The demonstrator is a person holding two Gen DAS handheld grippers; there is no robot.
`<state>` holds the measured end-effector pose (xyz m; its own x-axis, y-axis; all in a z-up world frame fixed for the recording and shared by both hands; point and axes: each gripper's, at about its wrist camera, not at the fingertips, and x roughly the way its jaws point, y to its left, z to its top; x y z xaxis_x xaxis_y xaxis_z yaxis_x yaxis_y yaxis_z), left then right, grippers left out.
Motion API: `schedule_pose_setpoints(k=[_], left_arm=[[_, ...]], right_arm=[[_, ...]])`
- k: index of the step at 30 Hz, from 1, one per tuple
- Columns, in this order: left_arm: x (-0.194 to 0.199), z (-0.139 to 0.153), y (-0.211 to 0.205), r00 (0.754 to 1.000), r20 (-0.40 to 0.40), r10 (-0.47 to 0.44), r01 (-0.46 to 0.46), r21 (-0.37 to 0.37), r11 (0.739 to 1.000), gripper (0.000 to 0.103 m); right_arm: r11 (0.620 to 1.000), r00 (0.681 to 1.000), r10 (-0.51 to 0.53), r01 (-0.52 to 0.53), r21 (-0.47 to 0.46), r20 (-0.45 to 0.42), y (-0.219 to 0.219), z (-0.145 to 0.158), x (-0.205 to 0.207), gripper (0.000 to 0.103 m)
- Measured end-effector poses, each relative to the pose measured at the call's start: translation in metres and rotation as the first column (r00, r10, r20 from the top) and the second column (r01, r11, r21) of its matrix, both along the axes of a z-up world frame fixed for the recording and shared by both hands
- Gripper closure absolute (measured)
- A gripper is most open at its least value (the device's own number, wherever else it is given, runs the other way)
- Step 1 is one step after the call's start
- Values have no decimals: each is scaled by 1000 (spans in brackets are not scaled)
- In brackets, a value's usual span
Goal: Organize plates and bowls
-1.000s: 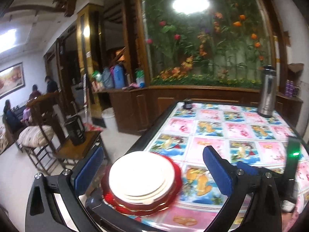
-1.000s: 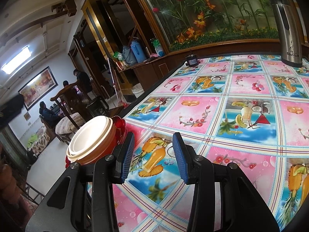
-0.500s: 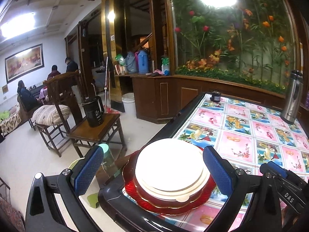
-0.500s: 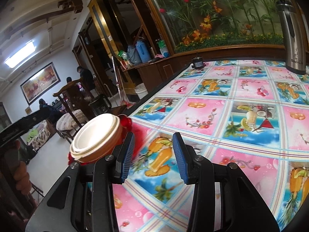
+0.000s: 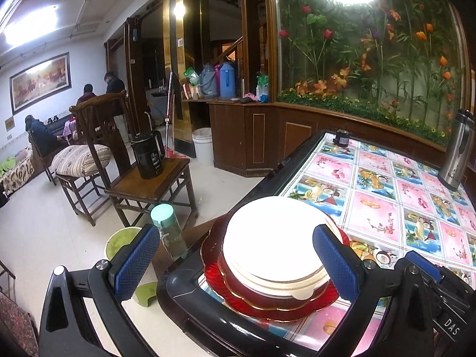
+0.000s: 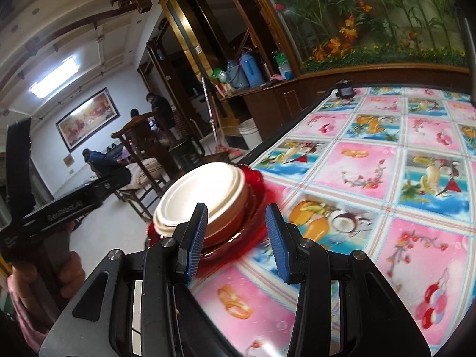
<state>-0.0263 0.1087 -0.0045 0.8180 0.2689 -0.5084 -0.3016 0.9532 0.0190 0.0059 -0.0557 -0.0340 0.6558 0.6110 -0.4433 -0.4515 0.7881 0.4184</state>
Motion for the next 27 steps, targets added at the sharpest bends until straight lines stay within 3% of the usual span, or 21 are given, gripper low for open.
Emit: schedule_pose_setpoints(k=[27], left_arm=[[2,-10,13,999,-42,0,-2,-36,999,0]], right_arm=[[996,997,79,-79,-34,4,29,1,-8,62]])
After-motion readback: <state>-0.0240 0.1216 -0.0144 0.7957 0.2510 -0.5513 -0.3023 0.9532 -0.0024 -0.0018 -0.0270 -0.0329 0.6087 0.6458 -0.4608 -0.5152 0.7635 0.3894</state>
